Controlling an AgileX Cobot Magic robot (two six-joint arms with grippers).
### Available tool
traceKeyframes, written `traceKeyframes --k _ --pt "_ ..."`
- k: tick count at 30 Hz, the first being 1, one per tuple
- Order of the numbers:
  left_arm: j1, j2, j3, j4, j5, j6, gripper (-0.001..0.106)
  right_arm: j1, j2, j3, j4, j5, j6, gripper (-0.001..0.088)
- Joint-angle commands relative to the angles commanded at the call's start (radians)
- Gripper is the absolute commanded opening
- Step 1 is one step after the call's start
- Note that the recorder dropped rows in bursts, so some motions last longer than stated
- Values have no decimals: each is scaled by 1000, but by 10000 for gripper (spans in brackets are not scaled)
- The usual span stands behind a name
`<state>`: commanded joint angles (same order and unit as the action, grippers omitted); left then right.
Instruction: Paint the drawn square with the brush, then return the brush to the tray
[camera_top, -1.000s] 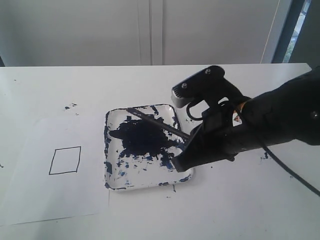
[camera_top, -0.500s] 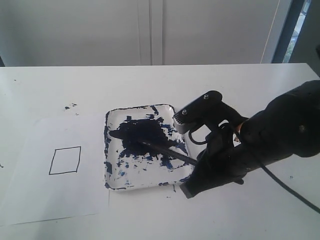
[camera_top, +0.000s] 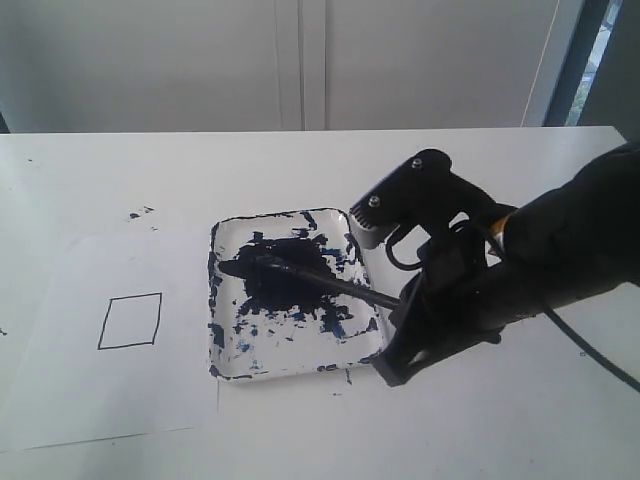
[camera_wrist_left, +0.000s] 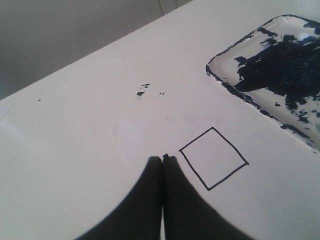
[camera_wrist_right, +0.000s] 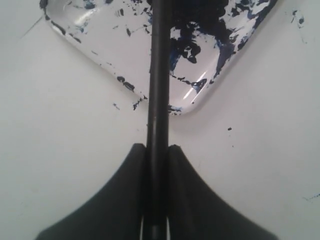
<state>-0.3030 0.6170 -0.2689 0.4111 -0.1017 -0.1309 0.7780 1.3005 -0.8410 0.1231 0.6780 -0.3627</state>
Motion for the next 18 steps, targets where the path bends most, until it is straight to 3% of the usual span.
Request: traceKeyframes --k 9,15,18 --pt "0 103 0 2 3 108 0 0 -13 -40 290 39 -319 0" --pt "0 207 -2 2 20 212 0 0 -13 -87 316 77 -368 0" --pt "2 286 -47 -11 44 215 0 0 -13 -103 316 84 -368 0"
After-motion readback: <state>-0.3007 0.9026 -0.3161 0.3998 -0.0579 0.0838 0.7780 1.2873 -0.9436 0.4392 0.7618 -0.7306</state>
